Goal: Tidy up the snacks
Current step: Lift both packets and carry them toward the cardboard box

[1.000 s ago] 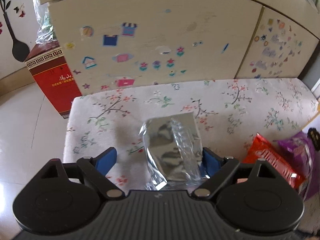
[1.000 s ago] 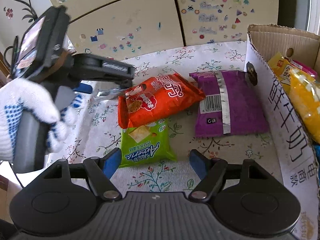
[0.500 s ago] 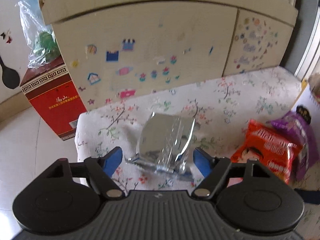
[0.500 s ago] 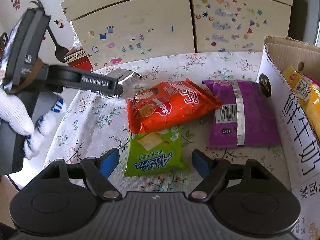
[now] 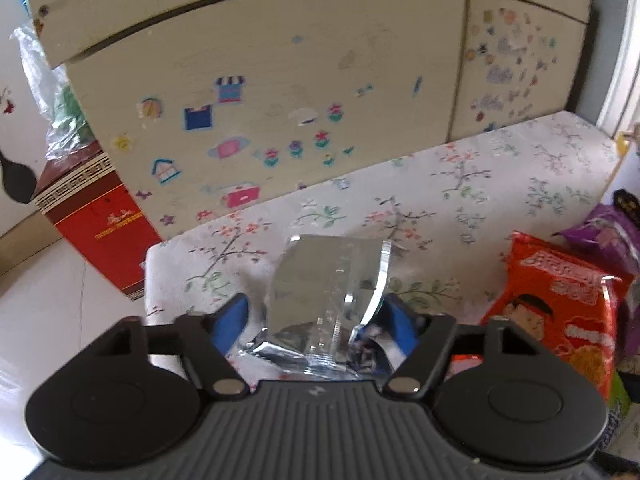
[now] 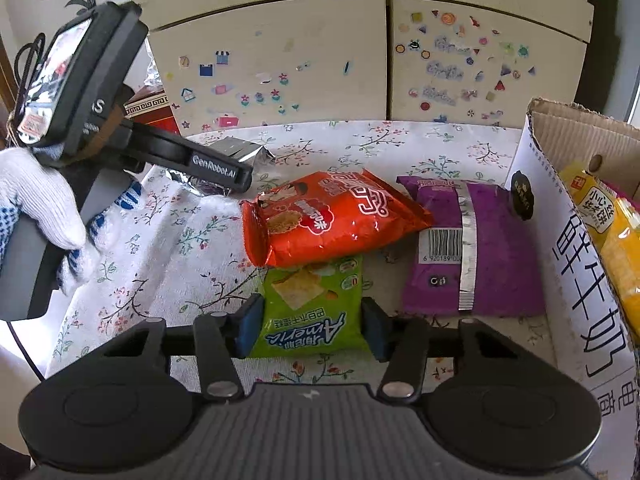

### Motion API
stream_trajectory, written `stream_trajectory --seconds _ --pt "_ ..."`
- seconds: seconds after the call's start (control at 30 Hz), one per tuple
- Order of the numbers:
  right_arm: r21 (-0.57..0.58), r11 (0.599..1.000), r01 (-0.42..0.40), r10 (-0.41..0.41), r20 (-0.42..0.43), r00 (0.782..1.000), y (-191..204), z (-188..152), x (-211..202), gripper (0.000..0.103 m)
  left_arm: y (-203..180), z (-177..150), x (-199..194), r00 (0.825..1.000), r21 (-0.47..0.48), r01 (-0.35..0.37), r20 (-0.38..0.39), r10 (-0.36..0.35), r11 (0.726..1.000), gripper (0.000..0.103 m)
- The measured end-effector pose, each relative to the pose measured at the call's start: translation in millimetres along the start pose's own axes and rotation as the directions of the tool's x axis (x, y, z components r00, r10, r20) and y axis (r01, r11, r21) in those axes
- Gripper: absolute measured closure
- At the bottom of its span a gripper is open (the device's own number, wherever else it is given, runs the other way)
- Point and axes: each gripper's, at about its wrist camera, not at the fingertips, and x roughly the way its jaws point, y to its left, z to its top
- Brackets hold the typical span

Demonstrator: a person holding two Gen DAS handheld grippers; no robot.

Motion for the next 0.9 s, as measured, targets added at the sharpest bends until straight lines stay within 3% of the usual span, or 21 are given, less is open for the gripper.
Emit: stream_trajectory --seconds 0.53,0.7,0.9 --pt "-0.011 1.000 0.019 -0.020 -0.035 0.999 6 -2 -30 0.045 -12 -28 -46 0.999 0.031 -0.024 -0.028 0.025 0.999 0.047" --pt "0.001 1.000 -0.011 0.011 -0.044 0.999 1 4 -47 0.045 -20 -39 -66 0.999 0.037 -0.033 -0.029 0.034 0.999 0.047" --pt "-0.074 0.997 -0.022 0.018 -0.062 0.998 1 2 -64 0.045 -29 -47 -93 0.999 0.021 -0.033 -0.017 0.033 0.999 0.047"
